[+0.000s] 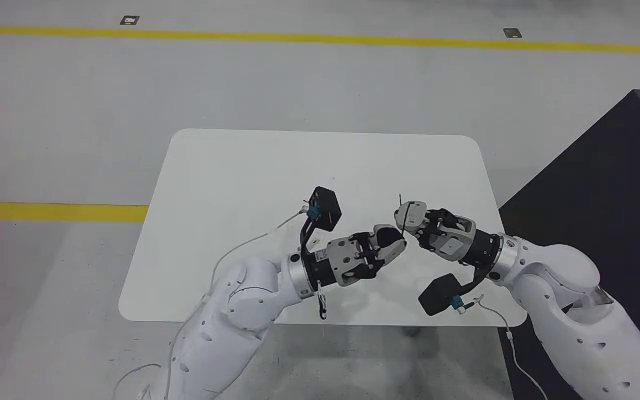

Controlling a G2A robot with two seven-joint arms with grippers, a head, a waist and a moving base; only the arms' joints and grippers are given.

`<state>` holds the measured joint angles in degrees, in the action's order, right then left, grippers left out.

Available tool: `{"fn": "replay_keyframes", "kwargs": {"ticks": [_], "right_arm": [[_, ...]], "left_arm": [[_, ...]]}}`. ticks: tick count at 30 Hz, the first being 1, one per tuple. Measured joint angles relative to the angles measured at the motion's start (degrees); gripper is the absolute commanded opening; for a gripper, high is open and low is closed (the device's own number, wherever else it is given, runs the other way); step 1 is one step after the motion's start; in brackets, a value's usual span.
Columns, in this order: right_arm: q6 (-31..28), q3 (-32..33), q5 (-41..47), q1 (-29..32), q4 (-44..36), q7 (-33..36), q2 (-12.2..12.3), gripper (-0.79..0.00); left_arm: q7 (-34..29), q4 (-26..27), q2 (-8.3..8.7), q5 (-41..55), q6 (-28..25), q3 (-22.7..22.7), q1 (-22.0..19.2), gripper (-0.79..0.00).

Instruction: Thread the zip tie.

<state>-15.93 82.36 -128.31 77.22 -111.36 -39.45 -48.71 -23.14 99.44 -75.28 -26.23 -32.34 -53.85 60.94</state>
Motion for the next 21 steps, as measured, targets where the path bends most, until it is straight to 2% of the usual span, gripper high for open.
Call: {"fn": "replay_keyframes", "kwargs": {"ticks": [13,21], "right_arm": [[0.0,0.0,0.0,0.0,0.0,0.0,0.0,-0.785],[0.6,2.2,1.2,2.3,-0.3,-0.5,0.1,-0.785]], "left_arm": [[-1.1,-0.2,0.26,0.1,-0.8,-0.3,0.6,-0.785],[-1.4,0.7,0.34,-0.6,-0.6,0.2,1.5,-0.785]]}}
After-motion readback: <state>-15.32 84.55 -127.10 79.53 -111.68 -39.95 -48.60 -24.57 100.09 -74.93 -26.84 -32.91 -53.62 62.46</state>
